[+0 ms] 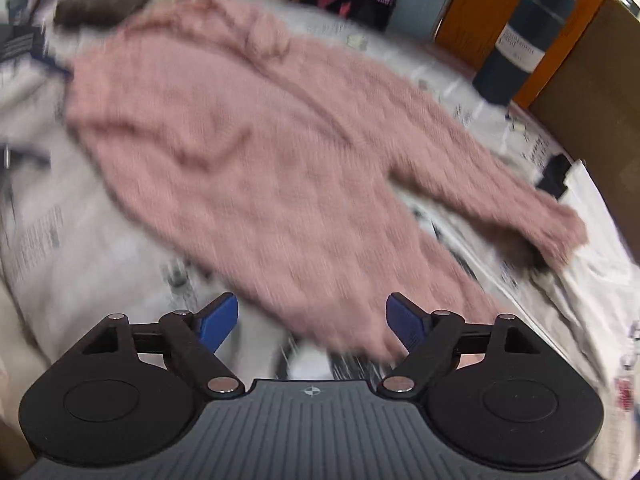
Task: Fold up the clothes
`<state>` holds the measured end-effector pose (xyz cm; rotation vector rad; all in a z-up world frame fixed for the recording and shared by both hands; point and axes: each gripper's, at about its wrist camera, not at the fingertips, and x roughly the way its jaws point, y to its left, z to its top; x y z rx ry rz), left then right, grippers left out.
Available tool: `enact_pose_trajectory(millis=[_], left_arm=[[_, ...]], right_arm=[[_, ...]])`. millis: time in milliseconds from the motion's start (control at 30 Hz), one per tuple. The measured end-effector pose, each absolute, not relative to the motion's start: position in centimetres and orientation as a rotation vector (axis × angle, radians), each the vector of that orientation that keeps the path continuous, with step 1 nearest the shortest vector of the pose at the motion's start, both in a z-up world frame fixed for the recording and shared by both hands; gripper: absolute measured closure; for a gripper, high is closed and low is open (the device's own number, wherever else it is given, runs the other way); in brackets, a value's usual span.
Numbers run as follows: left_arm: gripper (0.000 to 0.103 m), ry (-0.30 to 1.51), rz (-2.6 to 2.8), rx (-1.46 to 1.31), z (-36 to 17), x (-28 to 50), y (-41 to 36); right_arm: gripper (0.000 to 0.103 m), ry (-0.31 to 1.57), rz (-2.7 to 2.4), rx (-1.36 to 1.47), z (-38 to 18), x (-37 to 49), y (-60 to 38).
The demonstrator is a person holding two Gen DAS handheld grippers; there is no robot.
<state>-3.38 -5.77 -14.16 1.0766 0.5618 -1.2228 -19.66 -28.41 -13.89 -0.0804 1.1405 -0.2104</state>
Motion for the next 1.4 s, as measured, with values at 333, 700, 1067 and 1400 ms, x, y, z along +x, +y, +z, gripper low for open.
enact_pose_trajectory(millis=[333, 700, 1067, 1400], left_arm=[[0.01, 0.398, -1.183, 1.096, -15.3, -3.5, -7.9], [0.04, 0.331, -1.179, 1.086, -15.6, -2.8, -7.2], [0.085, 0.332, -1.07, 0.834, -10.9, 2.5, -9.9], [0.084, 0.52, -1.156, 0.766, -9.2, 11.1, -15.4]], right_arm=[[0.021, 1.119, -0.27, -0.169, -15.7, -19.0, -28.5], [0.029, 1.042, -0.317, -0.112, -15.6, -19.1, -29.9], [0.094, 0.8, -0.414, -0.014, -11.0, -17.4, -36.8], [0.094, 0.894, -0.296, -0.018, -10.6, -11.4, -44.0]])
